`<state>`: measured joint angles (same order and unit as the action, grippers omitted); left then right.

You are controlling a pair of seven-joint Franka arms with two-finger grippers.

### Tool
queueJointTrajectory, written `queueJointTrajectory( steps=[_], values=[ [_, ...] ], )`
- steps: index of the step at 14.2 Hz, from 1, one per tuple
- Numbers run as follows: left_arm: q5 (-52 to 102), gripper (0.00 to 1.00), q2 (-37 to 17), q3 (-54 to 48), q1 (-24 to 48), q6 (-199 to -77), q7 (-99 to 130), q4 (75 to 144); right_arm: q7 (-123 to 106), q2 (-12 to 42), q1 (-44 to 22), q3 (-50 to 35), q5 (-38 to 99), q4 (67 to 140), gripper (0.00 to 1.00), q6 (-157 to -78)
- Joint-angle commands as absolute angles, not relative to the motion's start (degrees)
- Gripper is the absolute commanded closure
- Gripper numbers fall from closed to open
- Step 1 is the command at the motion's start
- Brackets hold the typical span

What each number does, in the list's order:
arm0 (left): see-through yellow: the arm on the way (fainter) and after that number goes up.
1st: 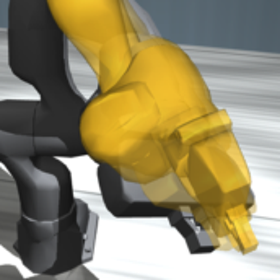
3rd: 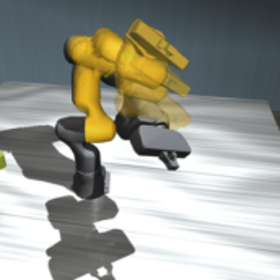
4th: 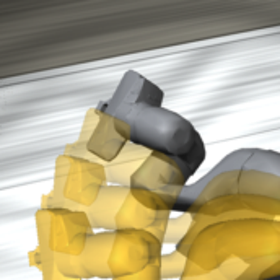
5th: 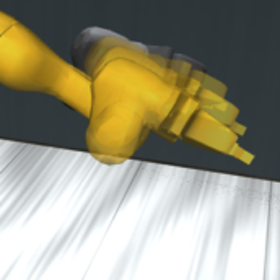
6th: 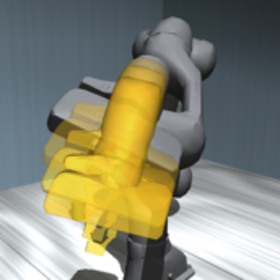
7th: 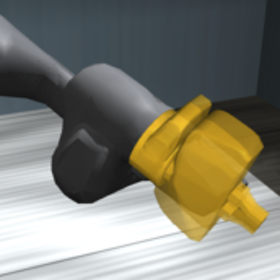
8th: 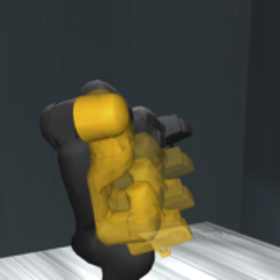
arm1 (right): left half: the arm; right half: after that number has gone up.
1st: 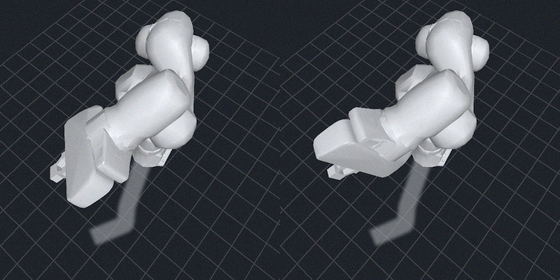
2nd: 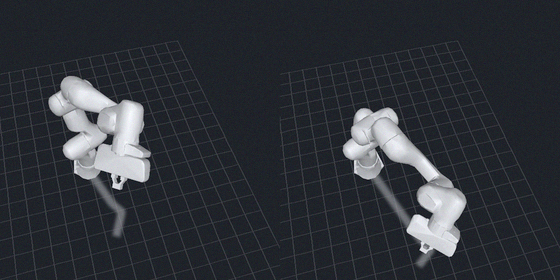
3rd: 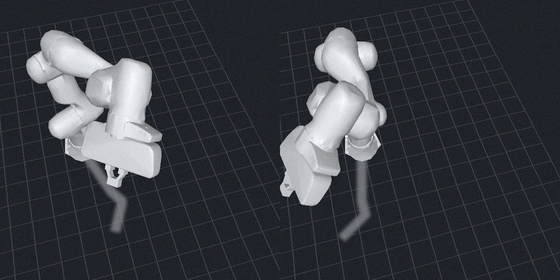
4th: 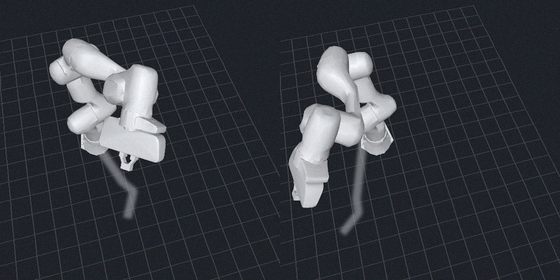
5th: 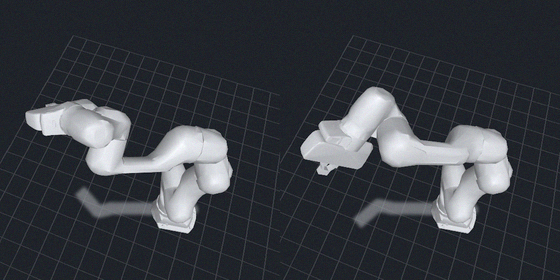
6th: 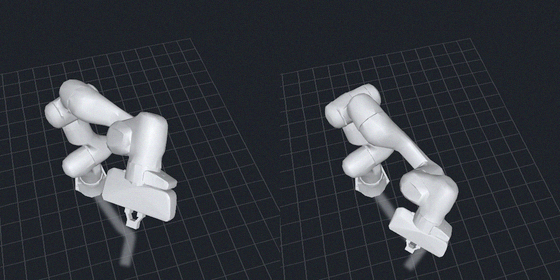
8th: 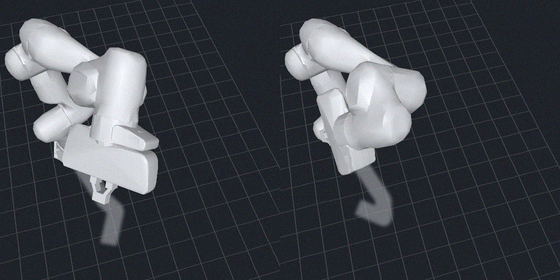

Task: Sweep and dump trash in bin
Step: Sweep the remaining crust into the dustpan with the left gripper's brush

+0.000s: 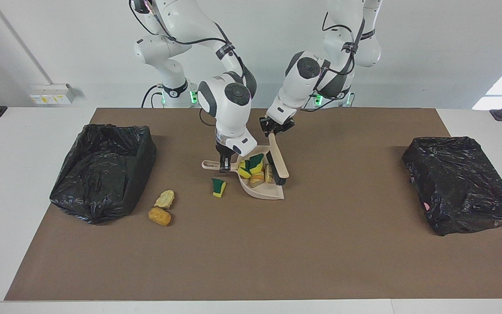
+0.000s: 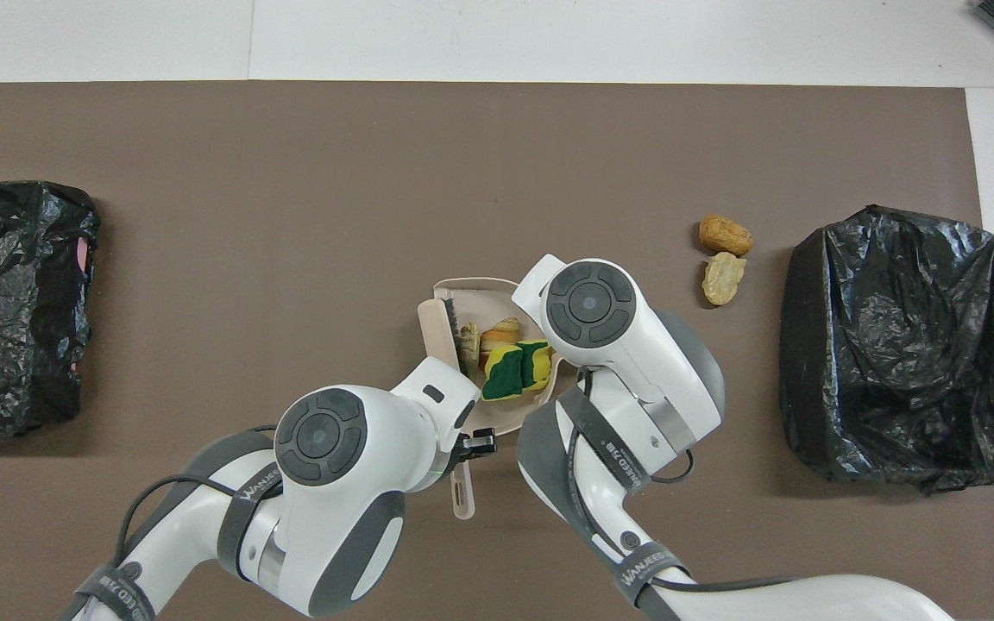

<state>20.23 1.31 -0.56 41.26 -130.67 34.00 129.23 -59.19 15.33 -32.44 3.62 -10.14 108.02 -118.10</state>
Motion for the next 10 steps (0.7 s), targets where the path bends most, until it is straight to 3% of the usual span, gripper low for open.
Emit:
queueJointTrajectory(
  steps=[1,4,10],
  values=[
    [21.3,1.00,1.8,0.6,41.7,-126.0,35.0,128.8,-61.6,13.2,-31.0,3.3,-9.1,109.2,1.00,-116.7],
    [15.3,1.00,2.7,1.0,39.2,-120.9,39.5,127.1,-63.1,13.1,-29.4,3.3,-2.8,109.3,1.00,-117.9],
    [10.5,1.00,12.5,0.7,35.9,-106.5,39.6,125.5,-63.7,12.6,-28.8,3.3,-0.4,109.2,1.00,-118.6]
  ],
)
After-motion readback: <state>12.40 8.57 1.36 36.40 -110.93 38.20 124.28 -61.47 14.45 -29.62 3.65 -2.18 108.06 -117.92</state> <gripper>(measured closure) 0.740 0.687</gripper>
